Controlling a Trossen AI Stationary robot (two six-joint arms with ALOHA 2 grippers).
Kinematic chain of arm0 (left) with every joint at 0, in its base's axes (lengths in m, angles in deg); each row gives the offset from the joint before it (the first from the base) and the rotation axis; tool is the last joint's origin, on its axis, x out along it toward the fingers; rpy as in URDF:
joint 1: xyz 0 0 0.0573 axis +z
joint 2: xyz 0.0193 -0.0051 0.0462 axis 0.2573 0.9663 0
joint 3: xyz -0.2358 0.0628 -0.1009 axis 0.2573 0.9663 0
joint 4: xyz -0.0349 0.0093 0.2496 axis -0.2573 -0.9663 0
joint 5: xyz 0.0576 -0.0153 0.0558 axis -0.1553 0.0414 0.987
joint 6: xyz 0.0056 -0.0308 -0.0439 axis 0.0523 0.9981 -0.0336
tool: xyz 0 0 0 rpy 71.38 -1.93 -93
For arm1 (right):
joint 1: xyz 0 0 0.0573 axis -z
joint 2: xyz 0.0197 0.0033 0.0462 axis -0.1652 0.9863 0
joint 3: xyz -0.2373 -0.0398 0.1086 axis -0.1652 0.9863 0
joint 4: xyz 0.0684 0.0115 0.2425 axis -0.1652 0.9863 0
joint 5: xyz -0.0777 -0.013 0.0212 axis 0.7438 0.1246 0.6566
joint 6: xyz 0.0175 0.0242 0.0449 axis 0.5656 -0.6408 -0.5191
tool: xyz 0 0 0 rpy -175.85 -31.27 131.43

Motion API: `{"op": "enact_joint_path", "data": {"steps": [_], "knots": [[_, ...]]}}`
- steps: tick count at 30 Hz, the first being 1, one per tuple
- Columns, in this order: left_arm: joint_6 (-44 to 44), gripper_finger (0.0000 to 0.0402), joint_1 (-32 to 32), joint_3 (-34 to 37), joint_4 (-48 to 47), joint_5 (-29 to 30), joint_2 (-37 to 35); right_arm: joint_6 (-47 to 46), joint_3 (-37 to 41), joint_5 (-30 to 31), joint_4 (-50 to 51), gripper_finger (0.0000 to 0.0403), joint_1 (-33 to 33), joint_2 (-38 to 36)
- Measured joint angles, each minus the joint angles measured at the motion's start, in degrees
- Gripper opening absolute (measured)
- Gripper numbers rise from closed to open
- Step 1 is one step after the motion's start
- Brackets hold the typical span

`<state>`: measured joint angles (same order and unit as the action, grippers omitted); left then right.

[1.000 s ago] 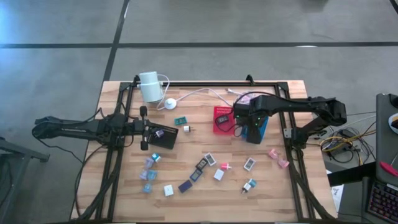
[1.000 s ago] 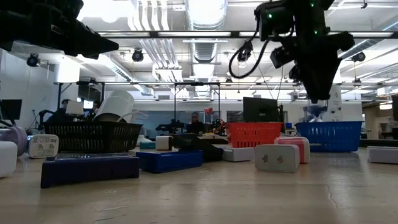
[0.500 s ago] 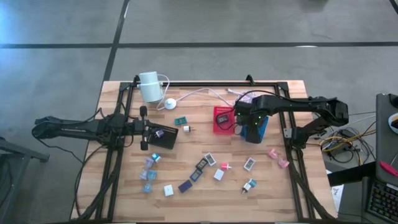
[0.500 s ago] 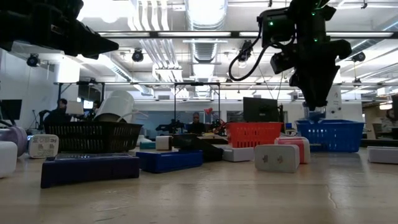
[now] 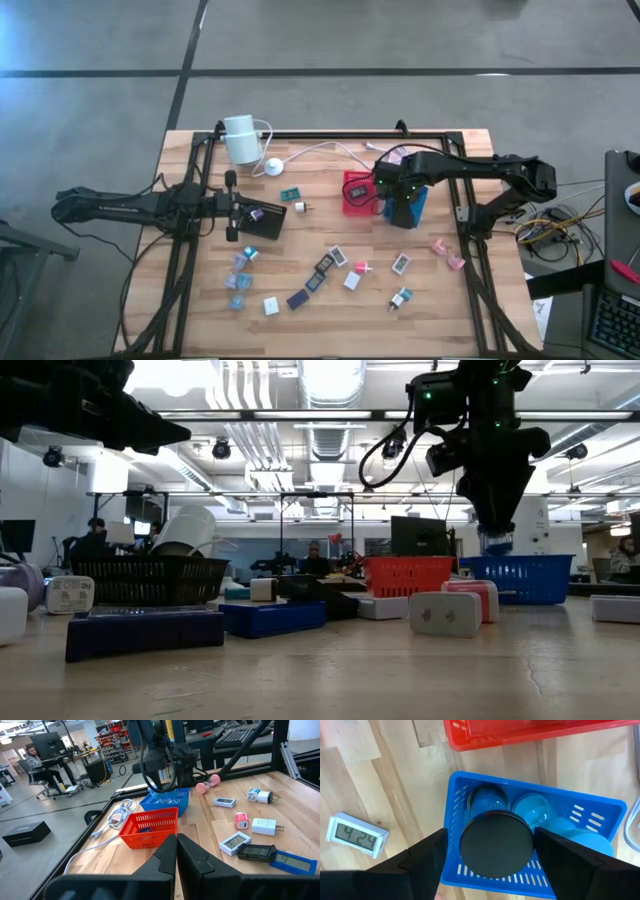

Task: Pick & Place Office items
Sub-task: Put the black hourglass into the blue bin, then put the black digital clock into the red bin

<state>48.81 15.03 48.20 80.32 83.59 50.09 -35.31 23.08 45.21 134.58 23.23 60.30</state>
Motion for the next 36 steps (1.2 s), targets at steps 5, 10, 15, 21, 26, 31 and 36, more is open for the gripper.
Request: {"op": "enact_joint_path", "data": {"steps": [5, 10, 15, 21, 26, 31, 36], "knots": [[0.00, 0.0016, 0.00, 0.00, 0.00, 0.00, 0.01, -0.06, -0.26, 0.00, 0.27, 0.0292, 0.00, -0.07], [0.00, 0.0016, 0.02, 0.00, 0.00, 0.00, 0.01, -0.02, -1.81, -0.02, 2.12, 0.0286, 0.00, -0.10], [0.00, 0.0016, 0.02, 0.00, 0.00, 0.00, 0.01, -1.10, -6.94, -0.04, 9.90, 0.0289, -0.03, -0.11], [0.00, 0.0016, 0.02, 0.00, 0.00, 0.00, 0.00, -3.38, -15.87, -0.07, 14.87, 0.0283, -0.04, -4.00], [0.00, 0.0016, 0.02, 0.00, -0.01, 0.00, -0.01, -4.44, -18.01, -0.07, 2.19, 0.0262, -0.04, -14.85], [0.00, 0.0016, 0.02, 0.00, -0.02, 0.00, 0.01, -3.56, -14.06, -0.08, -12.44, 0.0237, -0.07, -29.11], [0.00, 0.0016, 0.02, 0.00, -0.02, 0.00, 0.01, -1.92, -3.33, -0.23, -24.34, 0.0206, -0.39, -43.79]]}}
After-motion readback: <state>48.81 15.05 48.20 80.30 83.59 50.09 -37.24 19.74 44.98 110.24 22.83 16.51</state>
